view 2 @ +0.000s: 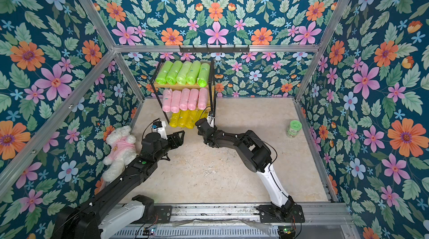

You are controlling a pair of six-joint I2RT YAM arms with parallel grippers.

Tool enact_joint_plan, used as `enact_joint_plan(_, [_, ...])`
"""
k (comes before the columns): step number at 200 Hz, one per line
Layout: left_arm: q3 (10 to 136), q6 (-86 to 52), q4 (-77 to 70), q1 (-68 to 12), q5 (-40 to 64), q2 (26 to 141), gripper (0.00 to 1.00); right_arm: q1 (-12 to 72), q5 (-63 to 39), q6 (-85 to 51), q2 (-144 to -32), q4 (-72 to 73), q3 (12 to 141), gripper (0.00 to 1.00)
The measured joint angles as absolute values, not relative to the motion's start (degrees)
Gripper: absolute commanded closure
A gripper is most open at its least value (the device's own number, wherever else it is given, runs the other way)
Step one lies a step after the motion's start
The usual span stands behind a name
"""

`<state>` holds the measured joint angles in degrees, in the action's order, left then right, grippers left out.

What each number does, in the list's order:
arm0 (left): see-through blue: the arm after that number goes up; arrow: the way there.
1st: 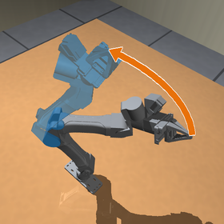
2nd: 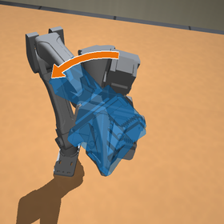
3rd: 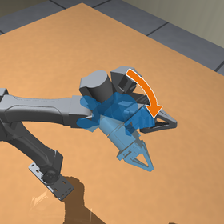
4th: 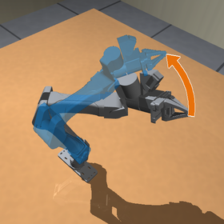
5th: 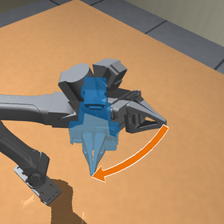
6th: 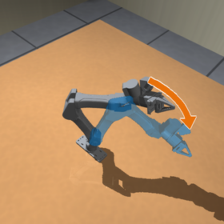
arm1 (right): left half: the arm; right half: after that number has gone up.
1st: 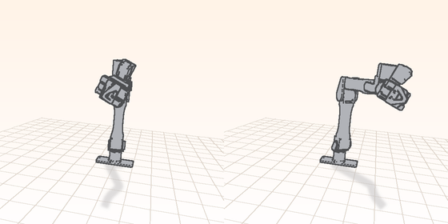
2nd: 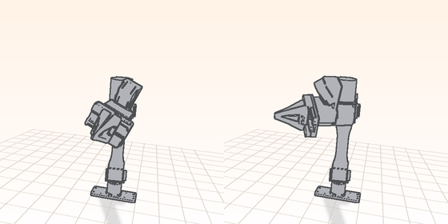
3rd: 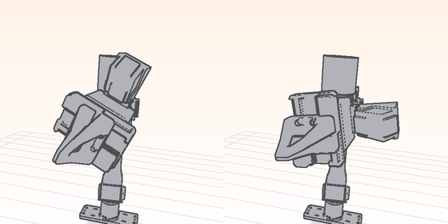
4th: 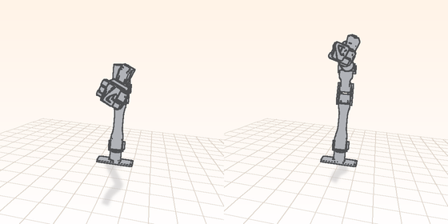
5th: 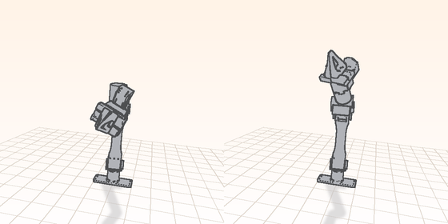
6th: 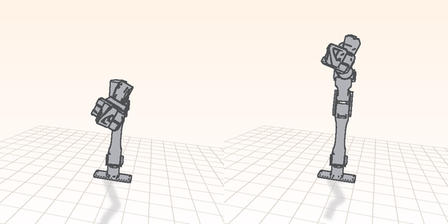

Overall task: Sort the rolls of trash bags by color and place them on the shelf
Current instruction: Place the roll of trash bags on the shelf.

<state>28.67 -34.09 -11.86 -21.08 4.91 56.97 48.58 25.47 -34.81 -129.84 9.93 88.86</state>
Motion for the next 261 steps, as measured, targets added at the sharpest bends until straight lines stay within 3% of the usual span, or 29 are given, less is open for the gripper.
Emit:
enact_joint_plan(52, [28.67, -34.09, -11.86, -21.08, 5.58, 57.17, 0.21, 48.29, 25.04, -34.39, -125.75, 14.33, 82.26, 0.27])
enact_joint_plan(109, [28.51, -33.89, -11.77, -21.08, 5.76, 57.19, 0.21, 48.51, 18.74, -34.52, -116.6, 22.24, 69.78, 0.18])
enact_joint_plan(188, [28.42, -33.45, -11.75, -21.08, 6.44, 57.19, 0.21, 51.07, 8.8, -36.29, -114.91, 30.06, 60.25, 0.45])
enact_joint_plan(261, [28.6, -33.06, -11.64, -21.08, 7.18, 58.13, 0.21, 49.19, 8.4, -35.73, -120.97, 33.67, 62.83, 0.58])
